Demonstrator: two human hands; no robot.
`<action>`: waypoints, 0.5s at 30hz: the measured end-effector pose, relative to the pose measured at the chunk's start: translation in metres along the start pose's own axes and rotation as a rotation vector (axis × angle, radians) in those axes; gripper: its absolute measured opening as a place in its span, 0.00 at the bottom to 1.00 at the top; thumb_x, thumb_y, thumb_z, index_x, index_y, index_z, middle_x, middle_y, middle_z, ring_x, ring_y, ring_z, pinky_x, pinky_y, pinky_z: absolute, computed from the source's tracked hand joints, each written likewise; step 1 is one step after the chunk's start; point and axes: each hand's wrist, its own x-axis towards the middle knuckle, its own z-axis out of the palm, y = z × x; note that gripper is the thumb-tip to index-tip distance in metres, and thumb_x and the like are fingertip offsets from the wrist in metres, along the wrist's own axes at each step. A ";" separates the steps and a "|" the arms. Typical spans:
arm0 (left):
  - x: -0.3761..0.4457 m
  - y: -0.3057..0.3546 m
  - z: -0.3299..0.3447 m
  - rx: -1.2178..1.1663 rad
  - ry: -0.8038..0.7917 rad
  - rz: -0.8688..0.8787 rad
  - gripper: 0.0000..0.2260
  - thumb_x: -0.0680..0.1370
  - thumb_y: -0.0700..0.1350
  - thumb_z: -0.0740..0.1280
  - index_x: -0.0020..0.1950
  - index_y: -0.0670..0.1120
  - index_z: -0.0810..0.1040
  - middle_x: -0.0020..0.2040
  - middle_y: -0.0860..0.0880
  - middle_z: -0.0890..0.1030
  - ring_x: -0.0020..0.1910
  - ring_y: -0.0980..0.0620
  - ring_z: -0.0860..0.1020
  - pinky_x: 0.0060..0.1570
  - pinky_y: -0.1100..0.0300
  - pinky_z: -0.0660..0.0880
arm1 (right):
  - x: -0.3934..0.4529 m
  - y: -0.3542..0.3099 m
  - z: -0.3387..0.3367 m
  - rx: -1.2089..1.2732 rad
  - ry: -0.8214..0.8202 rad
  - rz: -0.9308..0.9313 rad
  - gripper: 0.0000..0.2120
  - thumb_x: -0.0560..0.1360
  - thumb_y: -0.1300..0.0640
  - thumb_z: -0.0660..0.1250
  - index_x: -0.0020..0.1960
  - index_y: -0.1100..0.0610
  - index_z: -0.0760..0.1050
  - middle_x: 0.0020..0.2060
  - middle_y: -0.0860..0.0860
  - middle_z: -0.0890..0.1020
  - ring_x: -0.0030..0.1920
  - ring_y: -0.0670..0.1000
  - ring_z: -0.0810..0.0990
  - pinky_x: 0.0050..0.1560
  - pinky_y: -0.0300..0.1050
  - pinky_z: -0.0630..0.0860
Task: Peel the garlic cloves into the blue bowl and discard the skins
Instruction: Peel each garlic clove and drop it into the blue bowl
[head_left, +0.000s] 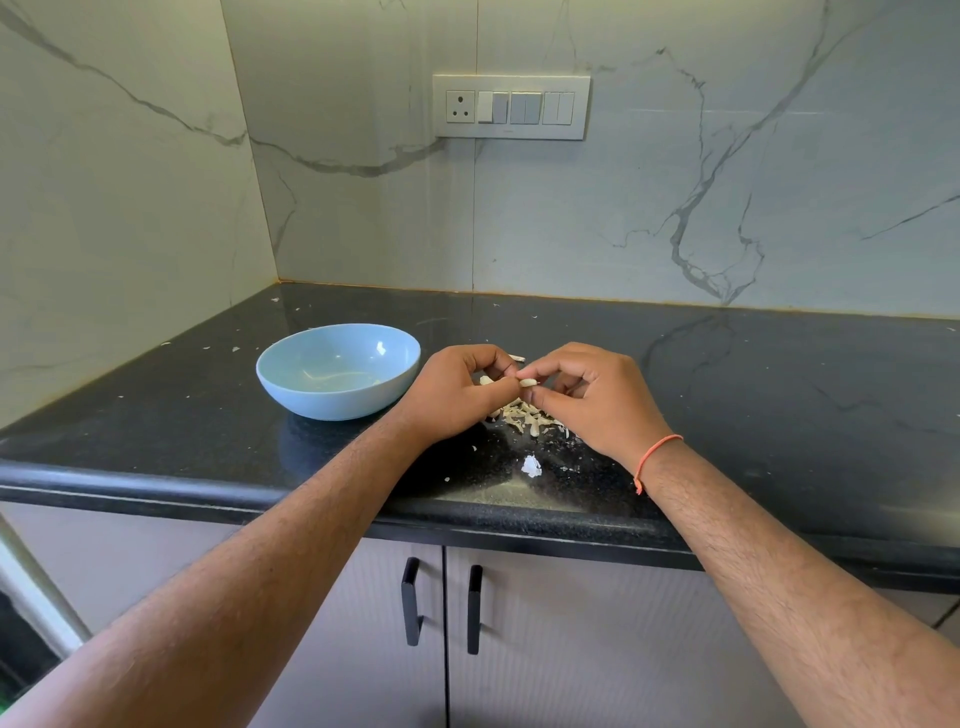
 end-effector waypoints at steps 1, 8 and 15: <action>0.000 0.000 0.000 0.003 0.001 0.003 0.04 0.77 0.47 0.74 0.44 0.55 0.84 0.40 0.56 0.84 0.33 0.56 0.75 0.39 0.55 0.75 | 0.000 0.000 0.000 -0.003 0.002 -0.004 0.11 0.73 0.57 0.80 0.50 0.42 0.87 0.45 0.42 0.84 0.37 0.52 0.82 0.39 0.56 0.82; -0.003 0.002 0.002 0.072 0.028 -0.003 0.04 0.77 0.44 0.73 0.43 0.52 0.84 0.39 0.58 0.84 0.33 0.64 0.77 0.45 0.60 0.75 | 0.002 0.001 -0.003 0.038 0.110 0.013 0.06 0.77 0.54 0.76 0.54 0.49 0.88 0.44 0.43 0.86 0.39 0.46 0.82 0.40 0.43 0.80; -0.008 0.010 0.008 0.245 0.062 0.072 0.07 0.80 0.42 0.70 0.46 0.50 0.88 0.33 0.65 0.82 0.27 0.66 0.74 0.33 0.73 0.66 | 0.001 0.006 -0.004 0.060 0.154 0.062 0.11 0.80 0.46 0.69 0.56 0.48 0.87 0.42 0.48 0.85 0.39 0.57 0.82 0.40 0.61 0.82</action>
